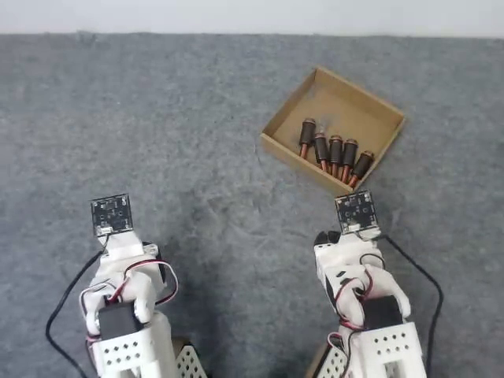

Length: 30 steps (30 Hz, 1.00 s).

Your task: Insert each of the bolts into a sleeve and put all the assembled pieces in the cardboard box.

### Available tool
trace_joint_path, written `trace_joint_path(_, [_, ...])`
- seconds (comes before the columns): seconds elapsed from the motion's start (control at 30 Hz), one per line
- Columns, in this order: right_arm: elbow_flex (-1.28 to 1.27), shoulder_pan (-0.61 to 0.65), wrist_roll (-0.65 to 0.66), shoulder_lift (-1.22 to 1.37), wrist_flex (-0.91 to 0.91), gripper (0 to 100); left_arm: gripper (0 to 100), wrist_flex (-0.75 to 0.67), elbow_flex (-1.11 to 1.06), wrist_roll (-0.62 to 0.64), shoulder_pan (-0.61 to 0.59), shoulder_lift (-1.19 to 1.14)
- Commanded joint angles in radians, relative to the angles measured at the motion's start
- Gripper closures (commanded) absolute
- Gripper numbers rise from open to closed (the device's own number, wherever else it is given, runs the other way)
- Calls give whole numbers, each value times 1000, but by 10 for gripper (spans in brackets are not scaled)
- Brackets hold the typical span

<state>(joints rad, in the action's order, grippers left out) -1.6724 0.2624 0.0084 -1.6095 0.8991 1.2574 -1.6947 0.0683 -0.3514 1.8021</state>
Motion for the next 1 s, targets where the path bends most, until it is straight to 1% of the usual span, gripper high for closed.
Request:
trace_joint_path(0.0, [-20, -96, 18, -21, -12, 991, 991, 6, 10, -11, -6, 18])
trace_joint_path(0.13, [-20, -245, 18, -21, -12, 991, 991, 6, 10, -9, -6, 18])
trace_joint_path(0.23, [-20, -298, 20, -12, -7, 991, 991, 6, 10, -9, -6, 18])
trace_joint_path(0.37, [-14, -286, 20, -22, 33, 990, 991, 6, 10, -9, -6, 18])
trace_joint_path(0.47, [54, -318, 17, -22, 51, 991, 991, 6, 10, -9, -6, 18])
trace_joint_path(0.53, [107, -337, 14, -22, 107, 991, 991, 6, 10, -9, -6, 18])
trace_joint_path(0.8, [255, -321, 20, -22, 295, 991, 991, 6, 10, -9, -6, 18])
trace_joint_path(0.83, [255, -315, 29, -22, 303, 991, 991, 6, 10, -9, -6, 18])
trace_joint_path(0.97, [199, -283, 143, -76, 292, 991, 991, 6, 10, -9, -6, 18])
